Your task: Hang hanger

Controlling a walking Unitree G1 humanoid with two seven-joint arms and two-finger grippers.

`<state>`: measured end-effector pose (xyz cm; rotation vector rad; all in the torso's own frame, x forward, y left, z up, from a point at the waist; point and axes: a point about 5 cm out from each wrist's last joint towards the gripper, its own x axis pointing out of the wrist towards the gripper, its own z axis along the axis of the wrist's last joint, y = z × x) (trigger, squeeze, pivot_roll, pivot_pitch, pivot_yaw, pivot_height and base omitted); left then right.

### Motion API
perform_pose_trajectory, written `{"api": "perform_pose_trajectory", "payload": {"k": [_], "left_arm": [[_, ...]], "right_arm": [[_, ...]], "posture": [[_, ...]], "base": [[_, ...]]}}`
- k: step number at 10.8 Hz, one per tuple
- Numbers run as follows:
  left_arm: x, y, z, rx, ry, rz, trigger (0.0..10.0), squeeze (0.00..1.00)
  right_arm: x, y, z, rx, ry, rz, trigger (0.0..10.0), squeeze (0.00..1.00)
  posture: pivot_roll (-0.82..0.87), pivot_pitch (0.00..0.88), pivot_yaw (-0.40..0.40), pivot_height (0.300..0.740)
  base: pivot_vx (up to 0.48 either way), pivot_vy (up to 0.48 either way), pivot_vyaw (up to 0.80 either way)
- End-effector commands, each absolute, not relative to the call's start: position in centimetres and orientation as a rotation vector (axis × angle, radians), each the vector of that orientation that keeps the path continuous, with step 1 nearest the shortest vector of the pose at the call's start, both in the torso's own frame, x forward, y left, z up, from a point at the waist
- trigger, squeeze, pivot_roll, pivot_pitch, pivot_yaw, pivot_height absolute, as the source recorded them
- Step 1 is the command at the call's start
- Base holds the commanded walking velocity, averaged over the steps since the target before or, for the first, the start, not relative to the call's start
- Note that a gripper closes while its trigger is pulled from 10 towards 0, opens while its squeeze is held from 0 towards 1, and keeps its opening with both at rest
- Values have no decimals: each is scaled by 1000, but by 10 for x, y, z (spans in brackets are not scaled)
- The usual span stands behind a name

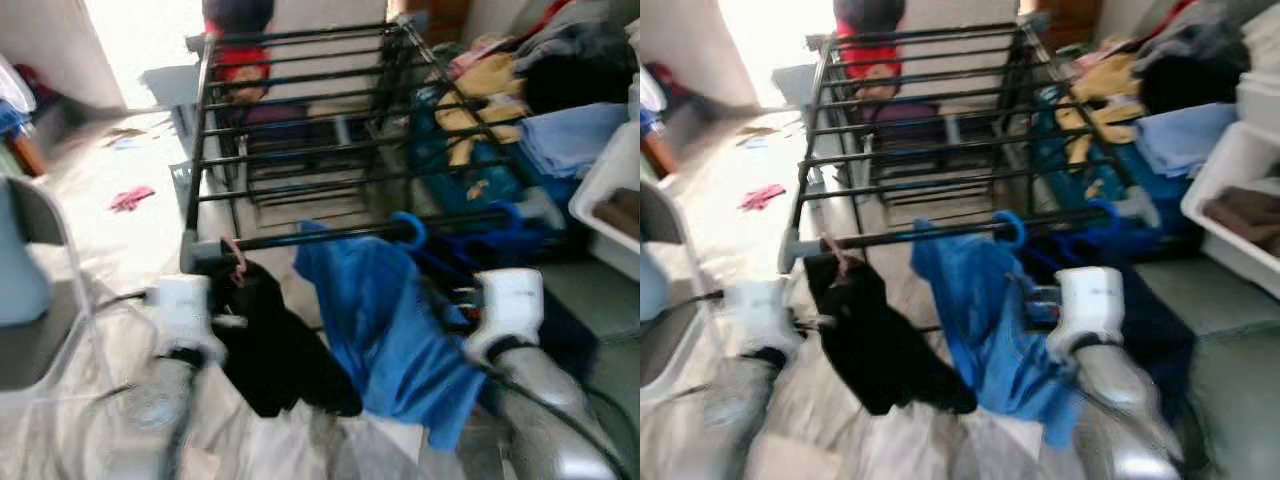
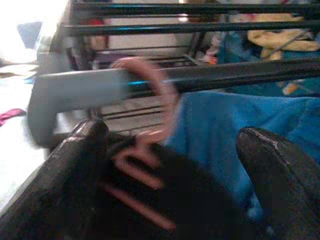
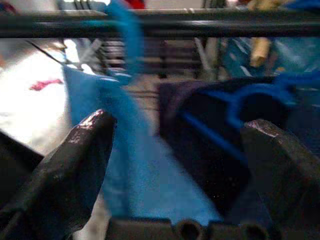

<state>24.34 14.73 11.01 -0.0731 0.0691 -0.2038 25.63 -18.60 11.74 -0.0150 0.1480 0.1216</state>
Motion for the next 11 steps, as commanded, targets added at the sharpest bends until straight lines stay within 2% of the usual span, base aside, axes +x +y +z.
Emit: {"api": "perform_pose_trajectory", "payload": {"k": [1,4,8,11], "left_arm": [[244,158,112,-48,63,-167,10000,0],[243,156,110,-69,84,-168,10000,0],[245,157,106,-58,107,-190,10000,0],[248,155,108,-54,107,-207,10000,0]], "right_arm": [[259,-176,123,3,124,157,10000,0],[255,-173,116,-5,169,187,10000,0],[235,-202,87,-240,427,375,10000,0],[256,-216,93,-323,426,450,10000,0]], "posture": [[-98,0,36,740],[-96,0,34,740],[-112,0,50,740],[-102,0,53,740]], "base": [[0,0,0],[0,0,0],[0,0,0],[0,0,0]]}}
